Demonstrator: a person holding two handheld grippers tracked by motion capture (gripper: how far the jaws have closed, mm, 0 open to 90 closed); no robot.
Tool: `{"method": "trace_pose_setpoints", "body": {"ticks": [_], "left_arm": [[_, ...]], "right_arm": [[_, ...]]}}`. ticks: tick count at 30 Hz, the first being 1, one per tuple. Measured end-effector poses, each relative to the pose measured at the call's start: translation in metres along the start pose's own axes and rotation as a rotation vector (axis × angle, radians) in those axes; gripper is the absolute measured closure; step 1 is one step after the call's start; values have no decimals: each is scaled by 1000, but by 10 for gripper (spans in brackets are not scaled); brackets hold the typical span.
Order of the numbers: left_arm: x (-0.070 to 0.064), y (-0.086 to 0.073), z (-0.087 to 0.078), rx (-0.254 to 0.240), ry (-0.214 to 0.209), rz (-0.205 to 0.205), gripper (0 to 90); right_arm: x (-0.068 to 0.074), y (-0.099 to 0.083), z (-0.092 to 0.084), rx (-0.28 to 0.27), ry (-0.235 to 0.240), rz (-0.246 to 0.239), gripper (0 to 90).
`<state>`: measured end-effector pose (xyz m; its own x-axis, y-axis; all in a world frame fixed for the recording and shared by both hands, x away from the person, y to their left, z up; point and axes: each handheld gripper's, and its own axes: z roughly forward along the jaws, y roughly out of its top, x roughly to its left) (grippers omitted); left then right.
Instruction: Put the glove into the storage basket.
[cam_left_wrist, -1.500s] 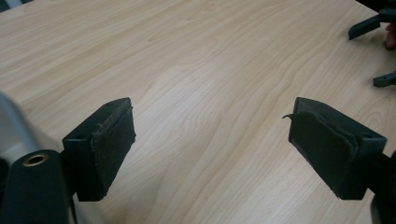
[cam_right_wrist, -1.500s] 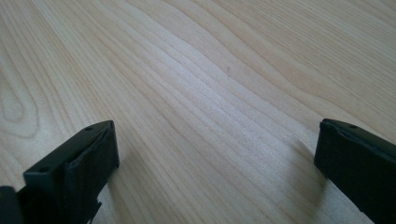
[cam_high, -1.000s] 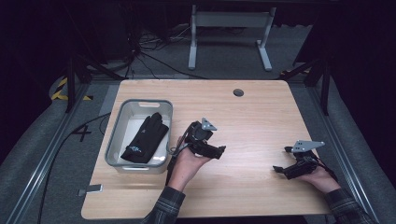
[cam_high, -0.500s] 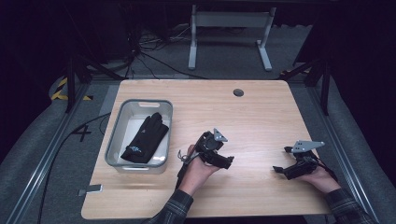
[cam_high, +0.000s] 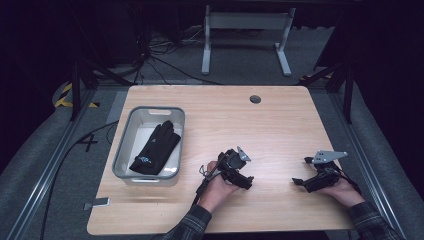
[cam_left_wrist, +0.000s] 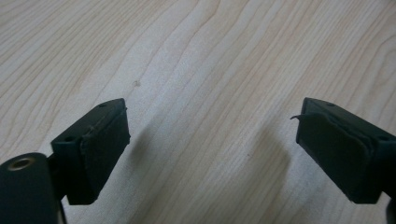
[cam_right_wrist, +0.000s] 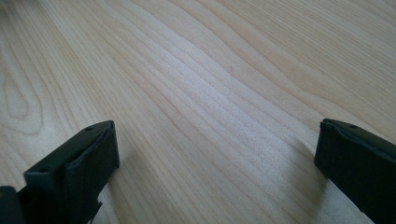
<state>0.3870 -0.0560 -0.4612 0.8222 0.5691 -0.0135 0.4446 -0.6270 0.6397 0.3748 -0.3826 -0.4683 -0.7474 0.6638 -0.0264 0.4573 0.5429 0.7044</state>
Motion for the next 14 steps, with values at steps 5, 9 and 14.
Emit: {"method": "trace_pose_setpoints", "body": {"ticks": [5, 9, 14], "left_arm": [[-2, -4, 7, -6, -11, 9, 3], [-1, -6, 8, -32, -21, 18, 0], [-1, -10, 9, -66, -23, 23, 0]], "right_arm": [[0, 0, 0, 0, 0, 0, 2], [0, 0, 0, 0, 0, 0, 2], [0, 0, 0, 0, 0, 0, 2]]}}
